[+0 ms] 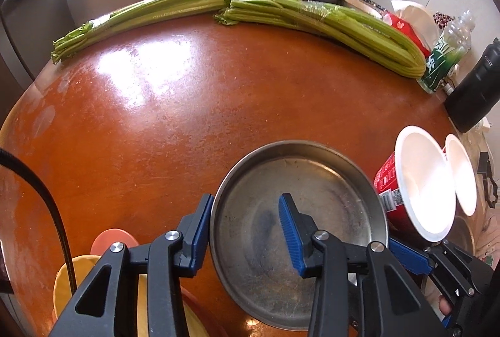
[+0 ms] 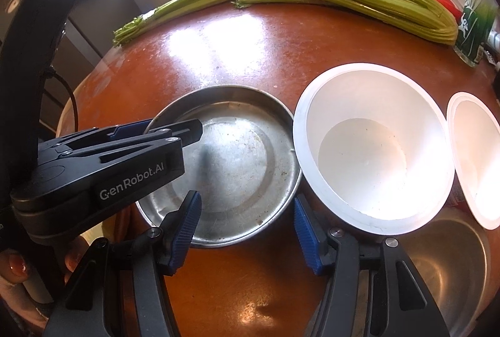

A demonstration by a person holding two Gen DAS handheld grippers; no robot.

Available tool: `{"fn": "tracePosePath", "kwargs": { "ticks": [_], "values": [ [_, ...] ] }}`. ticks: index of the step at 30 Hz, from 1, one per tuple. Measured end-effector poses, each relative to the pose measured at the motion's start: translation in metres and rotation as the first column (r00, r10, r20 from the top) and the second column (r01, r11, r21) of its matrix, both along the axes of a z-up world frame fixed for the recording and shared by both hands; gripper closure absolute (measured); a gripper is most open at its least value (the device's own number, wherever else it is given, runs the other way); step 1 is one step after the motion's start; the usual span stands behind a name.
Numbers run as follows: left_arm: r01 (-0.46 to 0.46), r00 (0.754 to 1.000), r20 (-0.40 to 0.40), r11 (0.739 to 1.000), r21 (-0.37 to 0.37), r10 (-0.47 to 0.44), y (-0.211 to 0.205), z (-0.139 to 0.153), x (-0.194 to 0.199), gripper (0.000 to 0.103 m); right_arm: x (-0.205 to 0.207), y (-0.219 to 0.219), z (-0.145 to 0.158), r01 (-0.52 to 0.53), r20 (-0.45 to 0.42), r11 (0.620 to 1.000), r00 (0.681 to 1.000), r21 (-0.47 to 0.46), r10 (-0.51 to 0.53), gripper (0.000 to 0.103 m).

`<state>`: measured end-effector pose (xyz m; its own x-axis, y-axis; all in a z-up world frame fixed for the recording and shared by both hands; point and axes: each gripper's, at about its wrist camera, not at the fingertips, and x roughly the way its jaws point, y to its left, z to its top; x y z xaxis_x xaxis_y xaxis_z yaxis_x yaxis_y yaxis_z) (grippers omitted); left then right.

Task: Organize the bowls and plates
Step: 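Close the left tool on the steel pan rim and lift it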

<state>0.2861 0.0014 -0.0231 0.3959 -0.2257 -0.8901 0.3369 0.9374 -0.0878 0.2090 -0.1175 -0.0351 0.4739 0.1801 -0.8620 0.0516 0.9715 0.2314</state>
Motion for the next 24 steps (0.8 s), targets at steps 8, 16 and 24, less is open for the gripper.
{"fn": "tracePosePath", "kwargs": {
  "ticks": [8, 16, 24],
  "values": [
    [-0.024, 0.998, 0.049, 0.999, -0.025, 0.025, 0.011, 0.022, -0.013, 0.06, -0.011, 0.004, 0.013, -0.026, 0.039, 0.999, 0.999, 0.032, 0.025, 0.042],
    [-0.045, 0.994, 0.096, 0.998, -0.041, 0.049, 0.021, 0.042, -0.032, 0.06, -0.032, 0.007, 0.032, -0.059, 0.093, 0.997, 0.994, 0.045, 0.055, 0.042],
    [-0.055, 0.988, 0.142, 0.998, -0.035, 0.059, 0.023, 0.06, -0.056, 0.06, -0.05, 0.009, 0.048, -0.084, 0.133, 0.995, 0.988, 0.056, 0.076, 0.042]
  ]
}}
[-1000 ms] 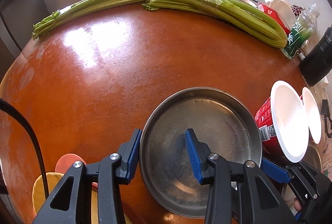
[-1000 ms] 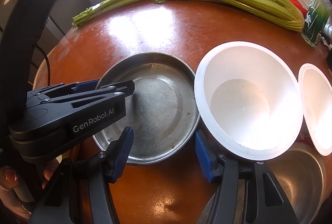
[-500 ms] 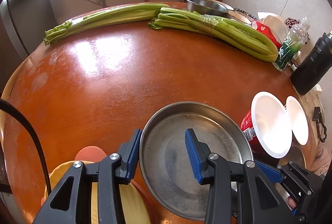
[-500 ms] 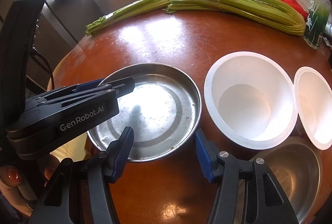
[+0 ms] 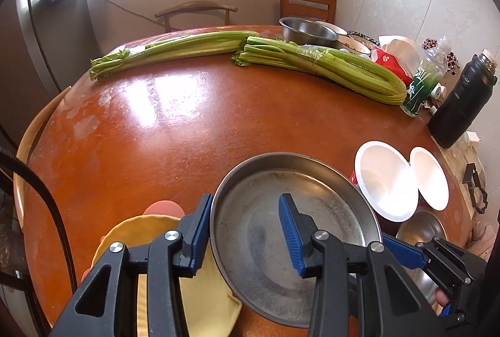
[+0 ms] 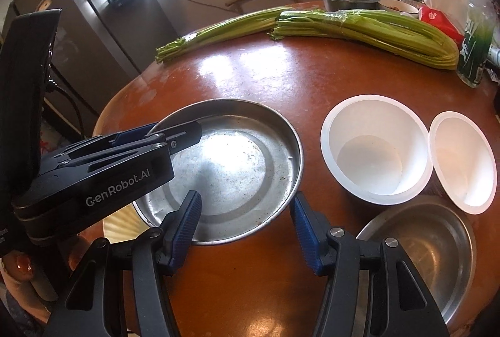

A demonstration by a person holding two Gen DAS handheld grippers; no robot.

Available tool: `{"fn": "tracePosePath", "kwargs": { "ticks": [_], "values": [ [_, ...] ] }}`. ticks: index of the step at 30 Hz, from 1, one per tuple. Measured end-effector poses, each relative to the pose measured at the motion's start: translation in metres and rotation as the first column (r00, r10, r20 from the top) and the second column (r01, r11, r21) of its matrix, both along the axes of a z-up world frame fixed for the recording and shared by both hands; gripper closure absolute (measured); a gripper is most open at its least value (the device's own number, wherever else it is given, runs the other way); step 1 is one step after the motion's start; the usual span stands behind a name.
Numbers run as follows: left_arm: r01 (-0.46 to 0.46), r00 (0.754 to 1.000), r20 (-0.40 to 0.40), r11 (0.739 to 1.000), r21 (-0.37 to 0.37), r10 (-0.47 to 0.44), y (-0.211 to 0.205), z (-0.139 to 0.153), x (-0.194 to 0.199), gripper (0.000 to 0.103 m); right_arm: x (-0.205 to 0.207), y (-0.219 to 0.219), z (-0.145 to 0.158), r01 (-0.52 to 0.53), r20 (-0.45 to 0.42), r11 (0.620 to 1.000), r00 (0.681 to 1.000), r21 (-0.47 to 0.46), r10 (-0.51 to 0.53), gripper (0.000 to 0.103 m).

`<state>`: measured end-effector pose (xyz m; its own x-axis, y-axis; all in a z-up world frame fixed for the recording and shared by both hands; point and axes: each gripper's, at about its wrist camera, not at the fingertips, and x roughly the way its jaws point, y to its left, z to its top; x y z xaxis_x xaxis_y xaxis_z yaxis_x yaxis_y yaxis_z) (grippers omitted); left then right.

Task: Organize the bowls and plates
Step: 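Close the left tool on the steel pan rim and lift it, then carry the steel pan with the left tool and lower it onto the yellow shell plate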

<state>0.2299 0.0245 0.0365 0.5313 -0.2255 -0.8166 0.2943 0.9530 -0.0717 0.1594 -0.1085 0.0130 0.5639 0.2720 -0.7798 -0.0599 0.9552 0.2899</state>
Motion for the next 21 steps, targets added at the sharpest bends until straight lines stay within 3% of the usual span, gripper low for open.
{"fn": "tracePosePath", "kwargs": {
  "ticks": [21],
  "values": [
    [-0.148, 0.986, 0.067, 0.988, -0.039, 0.151, 0.026, 0.03, -0.06, 0.06, -0.035, 0.015, 0.037, -0.158, 0.105, 0.987, 0.982, -0.014, 0.159, 0.042]
  ]
}}
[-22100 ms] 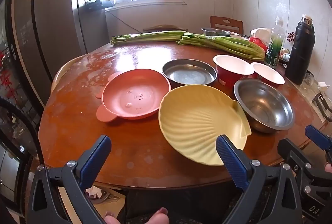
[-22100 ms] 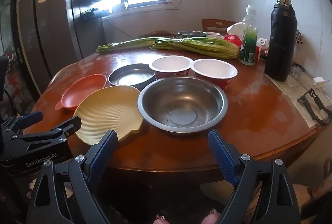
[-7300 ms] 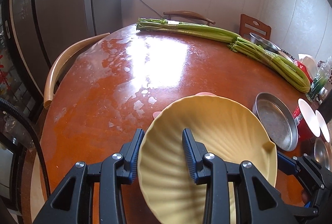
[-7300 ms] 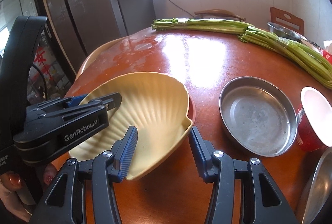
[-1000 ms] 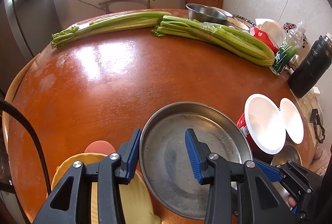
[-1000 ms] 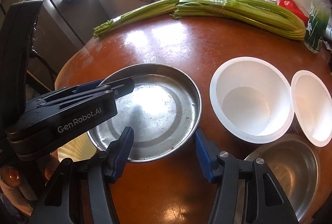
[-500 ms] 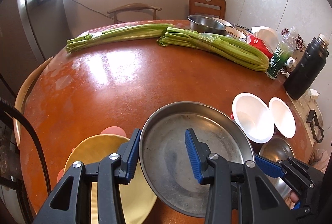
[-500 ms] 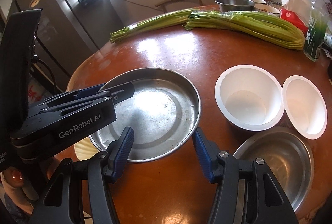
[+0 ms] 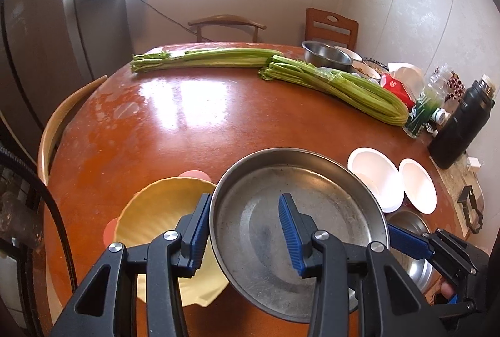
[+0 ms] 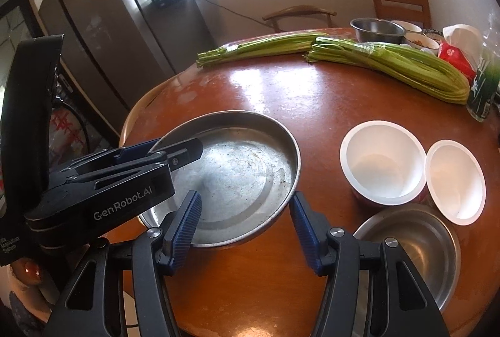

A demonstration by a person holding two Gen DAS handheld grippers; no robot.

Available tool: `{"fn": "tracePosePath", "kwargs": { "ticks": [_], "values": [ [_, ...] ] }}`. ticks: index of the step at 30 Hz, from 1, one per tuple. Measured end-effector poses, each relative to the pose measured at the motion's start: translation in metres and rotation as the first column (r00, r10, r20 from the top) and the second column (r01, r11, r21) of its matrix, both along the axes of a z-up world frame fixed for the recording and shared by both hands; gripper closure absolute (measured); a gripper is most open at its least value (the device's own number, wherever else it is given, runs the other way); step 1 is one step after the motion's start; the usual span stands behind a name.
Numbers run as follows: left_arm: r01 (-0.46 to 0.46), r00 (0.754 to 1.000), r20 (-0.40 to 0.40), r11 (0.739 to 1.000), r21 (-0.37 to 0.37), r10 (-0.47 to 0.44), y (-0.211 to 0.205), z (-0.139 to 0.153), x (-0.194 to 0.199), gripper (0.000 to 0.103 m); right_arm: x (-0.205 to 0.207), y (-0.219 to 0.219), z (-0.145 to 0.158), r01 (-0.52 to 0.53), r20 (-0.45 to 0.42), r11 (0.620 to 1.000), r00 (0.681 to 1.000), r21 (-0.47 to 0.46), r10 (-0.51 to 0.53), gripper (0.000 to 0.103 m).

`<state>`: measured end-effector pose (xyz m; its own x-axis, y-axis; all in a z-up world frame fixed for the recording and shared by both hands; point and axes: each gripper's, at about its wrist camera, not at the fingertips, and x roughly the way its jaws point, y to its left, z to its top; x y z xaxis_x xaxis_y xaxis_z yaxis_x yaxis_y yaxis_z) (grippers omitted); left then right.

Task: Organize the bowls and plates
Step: 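Carry the steel pan with the left tool and lower it onto the yellow shell plate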

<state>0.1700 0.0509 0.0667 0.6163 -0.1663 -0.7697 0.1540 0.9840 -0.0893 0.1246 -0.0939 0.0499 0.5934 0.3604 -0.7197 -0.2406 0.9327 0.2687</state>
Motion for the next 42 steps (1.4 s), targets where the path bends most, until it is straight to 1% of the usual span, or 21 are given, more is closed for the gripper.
{"fn": "tracePosePath", "kwargs": {
  "ticks": [9, 14, 19, 21, 28, 32, 42],
  "values": [
    [-0.09, 0.994, 0.057, 0.996, -0.028, 0.092, 0.033, 0.021, -0.019, 0.06, 0.001, 0.033, 0.017, -0.113, 0.035, 0.993, 0.993, -0.029, 0.114, 0.042],
    [-0.14, 0.988, 0.066, 0.99, -0.033, 0.142, 0.051, 0.021, -0.023, 0.06, 0.006, 0.05, 0.018, -0.162, 0.044, 0.985, 0.985, -0.052, 0.165, 0.042],
    [-0.167, 0.983, 0.069, 0.985, -0.036, 0.169, 0.066, 0.019, -0.023, 0.06, 0.012, 0.066, 0.015, -0.198, 0.043, 0.977, 0.978, -0.075, 0.202, 0.042],
    [-0.178, 0.981, 0.068, 0.983, -0.039, 0.181, 0.073, 0.017, -0.022, 0.06, 0.015, 0.073, 0.013, -0.212, 0.043, 0.974, 0.976, -0.078, 0.216, 0.042],
    [-0.209, 0.976, 0.047, 0.976, -0.054, 0.212, 0.095, 0.003, -0.015, 0.06, 0.028, 0.093, -0.003, -0.24, 0.003, 0.966, 0.97, -0.093, 0.241, 0.042],
    [-0.211, 0.976, 0.032, 0.974, -0.079, 0.214, 0.104, -0.009, -0.009, 0.06, 0.034, 0.101, -0.012, -0.247, -0.014, 0.963, 0.969, -0.105, 0.247, 0.042],
    [-0.206, 0.978, 0.017, 0.974, -0.097, 0.208, 0.115, -0.028, 0.004, 0.06, 0.044, 0.115, -0.028, -0.245, -0.037, 0.96, 0.97, -0.14, 0.242, 0.042]
  ]
}}
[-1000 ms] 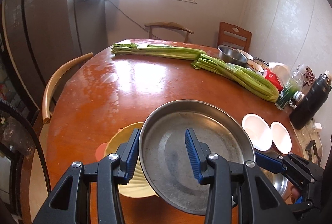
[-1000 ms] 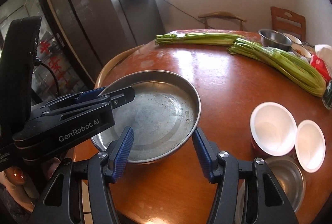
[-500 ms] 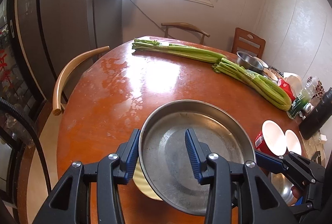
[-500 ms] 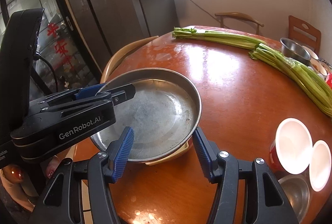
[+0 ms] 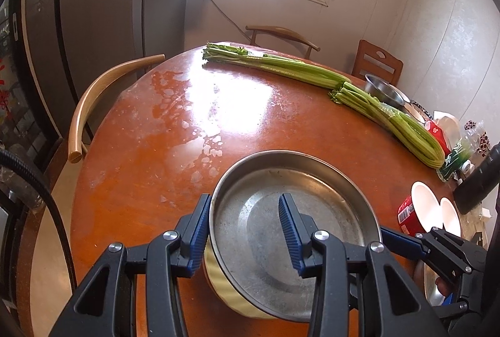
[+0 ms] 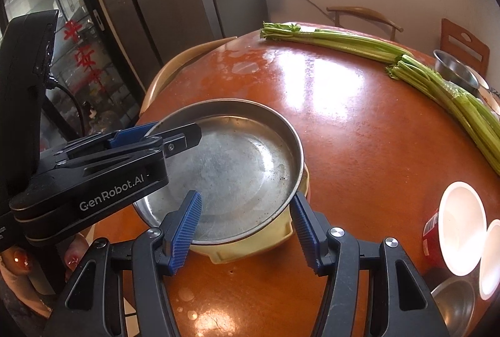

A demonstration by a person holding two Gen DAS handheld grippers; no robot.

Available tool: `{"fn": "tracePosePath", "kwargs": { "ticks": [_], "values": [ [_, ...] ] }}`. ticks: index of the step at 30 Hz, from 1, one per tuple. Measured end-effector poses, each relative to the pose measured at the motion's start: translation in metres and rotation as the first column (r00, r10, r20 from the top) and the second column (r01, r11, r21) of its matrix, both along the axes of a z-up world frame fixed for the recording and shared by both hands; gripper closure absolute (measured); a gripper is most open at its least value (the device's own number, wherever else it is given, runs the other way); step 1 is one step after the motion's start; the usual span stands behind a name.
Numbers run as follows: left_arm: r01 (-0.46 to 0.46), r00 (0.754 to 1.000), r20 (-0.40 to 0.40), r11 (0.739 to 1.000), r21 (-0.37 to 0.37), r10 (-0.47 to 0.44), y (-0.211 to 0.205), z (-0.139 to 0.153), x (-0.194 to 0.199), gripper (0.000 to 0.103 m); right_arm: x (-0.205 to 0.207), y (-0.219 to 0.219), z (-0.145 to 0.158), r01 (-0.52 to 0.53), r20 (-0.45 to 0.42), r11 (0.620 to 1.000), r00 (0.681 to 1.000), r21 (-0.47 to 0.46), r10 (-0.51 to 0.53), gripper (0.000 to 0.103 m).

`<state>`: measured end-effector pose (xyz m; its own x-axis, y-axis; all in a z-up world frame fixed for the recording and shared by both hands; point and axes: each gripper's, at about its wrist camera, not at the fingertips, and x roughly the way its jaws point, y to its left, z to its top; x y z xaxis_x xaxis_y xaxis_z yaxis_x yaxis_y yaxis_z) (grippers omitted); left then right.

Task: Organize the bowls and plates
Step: 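Carry the steel pan with the left tool and lower it onto the yellow shell plate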

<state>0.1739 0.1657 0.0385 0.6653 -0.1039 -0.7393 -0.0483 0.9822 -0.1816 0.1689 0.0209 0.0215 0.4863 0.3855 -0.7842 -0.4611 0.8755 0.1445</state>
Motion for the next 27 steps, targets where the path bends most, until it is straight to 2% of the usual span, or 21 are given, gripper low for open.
{"fn": "tracePosePath", "kwargs": {
  "ticks": [13, 27],
  "values": [
    [-0.003, 0.999, -0.034, 1.0, -0.011, 0.003, 0.003, -0.022, 0.01, 0.06, 0.008, 0.011, -0.018, 0.007, -0.021, 0.999, 1.0, -0.044, -0.008, 0.042],
    [-0.006, 0.999, -0.046, 1.0, -0.025, 0.005, 0.009, -0.032, 0.011, 0.06, 0.012, 0.02, -0.033, 0.007, -0.027, 0.996, 1.0, -0.088, -0.01, 0.042]
  ]
}}
